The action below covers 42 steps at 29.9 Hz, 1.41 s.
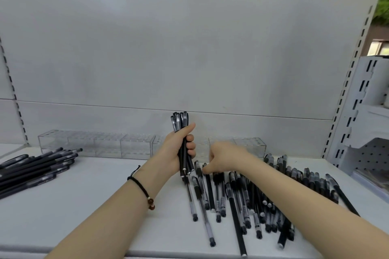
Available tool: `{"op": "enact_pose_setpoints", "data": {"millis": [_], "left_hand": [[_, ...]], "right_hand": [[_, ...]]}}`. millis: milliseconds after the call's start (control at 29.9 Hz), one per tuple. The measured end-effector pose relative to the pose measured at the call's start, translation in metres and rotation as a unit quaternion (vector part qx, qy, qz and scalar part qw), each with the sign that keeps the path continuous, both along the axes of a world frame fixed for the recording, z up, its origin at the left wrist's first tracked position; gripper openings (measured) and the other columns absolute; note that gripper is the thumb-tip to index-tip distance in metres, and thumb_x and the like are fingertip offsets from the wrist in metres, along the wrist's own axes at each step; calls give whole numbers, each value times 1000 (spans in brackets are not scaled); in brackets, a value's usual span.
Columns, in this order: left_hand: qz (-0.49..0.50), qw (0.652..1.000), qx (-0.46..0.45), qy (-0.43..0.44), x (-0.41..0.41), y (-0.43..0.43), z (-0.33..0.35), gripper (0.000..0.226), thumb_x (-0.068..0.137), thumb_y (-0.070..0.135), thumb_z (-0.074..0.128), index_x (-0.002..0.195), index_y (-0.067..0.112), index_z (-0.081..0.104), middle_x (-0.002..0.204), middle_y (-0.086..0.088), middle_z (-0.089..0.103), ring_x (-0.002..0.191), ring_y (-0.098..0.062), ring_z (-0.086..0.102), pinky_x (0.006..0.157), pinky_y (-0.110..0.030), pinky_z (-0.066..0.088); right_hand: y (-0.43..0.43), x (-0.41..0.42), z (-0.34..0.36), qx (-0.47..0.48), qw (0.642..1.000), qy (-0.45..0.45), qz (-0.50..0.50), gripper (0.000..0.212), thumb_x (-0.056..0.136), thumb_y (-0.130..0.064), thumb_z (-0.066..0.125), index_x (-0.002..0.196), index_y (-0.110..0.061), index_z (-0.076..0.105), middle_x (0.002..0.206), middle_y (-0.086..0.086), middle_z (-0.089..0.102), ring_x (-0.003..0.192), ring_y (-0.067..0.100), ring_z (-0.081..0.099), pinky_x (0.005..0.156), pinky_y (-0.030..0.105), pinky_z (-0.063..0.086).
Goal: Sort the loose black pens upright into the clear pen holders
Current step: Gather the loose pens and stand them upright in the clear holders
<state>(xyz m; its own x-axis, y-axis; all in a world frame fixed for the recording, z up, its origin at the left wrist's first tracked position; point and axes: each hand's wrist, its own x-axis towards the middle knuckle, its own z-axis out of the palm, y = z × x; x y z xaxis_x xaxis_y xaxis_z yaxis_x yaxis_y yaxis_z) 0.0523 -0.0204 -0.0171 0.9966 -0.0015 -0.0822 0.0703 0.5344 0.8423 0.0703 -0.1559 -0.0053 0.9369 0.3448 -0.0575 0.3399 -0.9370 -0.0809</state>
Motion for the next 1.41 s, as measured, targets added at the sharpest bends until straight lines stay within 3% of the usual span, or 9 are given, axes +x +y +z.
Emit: {"op": "enact_pose_setpoints", "data": {"millis": [167,301,468,636,770,837,970,1305,1405], "left_hand": [[1,1000,-27,7,-7,4,7,34,86,35,69,71,19,42,46,8,31,34,-7,28,32,-14,23],[18,999,-30,4,-7,7,10,32,88,34,67,71,19,44,46,7,36,34,-8,31,33,-16,27],[0,1000,-9,19,-10,1,3,29,91,27,64,71,12,49,58,0,57,44,-12,55,39,-19,44],[-90,996,-3,28,-19,-8,2,25,93,29,61,87,12,45,83,-15,74,70,-26,73,63,-41,61],[-124,991,46,12,-21,-12,2,27,94,34,59,93,8,51,94,-16,74,74,-28,72,72,-42,61],[-146,987,71,9,-21,-15,0,28,93,37,59,96,11,51,82,-10,72,57,-21,67,55,-34,60],[-163,983,86,-9,-23,-23,-3,21,87,36,64,89,17,55,60,3,46,40,-6,38,35,-17,36],[-107,992,62,-39,-12,-79,12,33,84,29,70,70,19,43,51,5,39,35,-6,32,33,-16,27],[-96,993,56,-38,-6,-84,4,31,88,29,68,71,17,45,53,3,43,38,-9,37,37,-18,31]], "right_hand": [[6,-2,5,3,999,43,9,43,73,-38,71,53,-16,40,51,-2,41,54,20,41,55,27,33],[-1,-7,12,136,983,122,-12,27,79,-26,66,60,-13,52,39,-9,49,39,10,40,43,17,30],[-22,-2,22,400,884,237,-46,12,82,-21,68,83,-11,62,71,1,69,49,8,46,39,17,29],[-33,-6,32,476,858,190,-36,13,83,-19,71,89,-9,64,77,4,70,47,8,45,38,17,28],[-38,-9,38,511,845,152,-39,10,83,-18,73,85,-9,68,86,9,75,47,8,46,39,17,30],[-39,-9,38,485,863,134,-29,16,83,-20,74,90,-6,71,84,7,74,46,7,46,40,17,30],[-48,-12,38,399,912,92,6,24,83,-30,73,90,-7,72,82,3,73,48,7,46,41,18,29],[-110,2,34,63,996,24,-54,41,84,-50,67,79,-9,68,75,1,69,54,11,51,48,21,37],[-108,7,19,51,997,16,-51,48,79,-53,71,59,-14,50,58,-2,51,50,11,42,48,23,31]]}}
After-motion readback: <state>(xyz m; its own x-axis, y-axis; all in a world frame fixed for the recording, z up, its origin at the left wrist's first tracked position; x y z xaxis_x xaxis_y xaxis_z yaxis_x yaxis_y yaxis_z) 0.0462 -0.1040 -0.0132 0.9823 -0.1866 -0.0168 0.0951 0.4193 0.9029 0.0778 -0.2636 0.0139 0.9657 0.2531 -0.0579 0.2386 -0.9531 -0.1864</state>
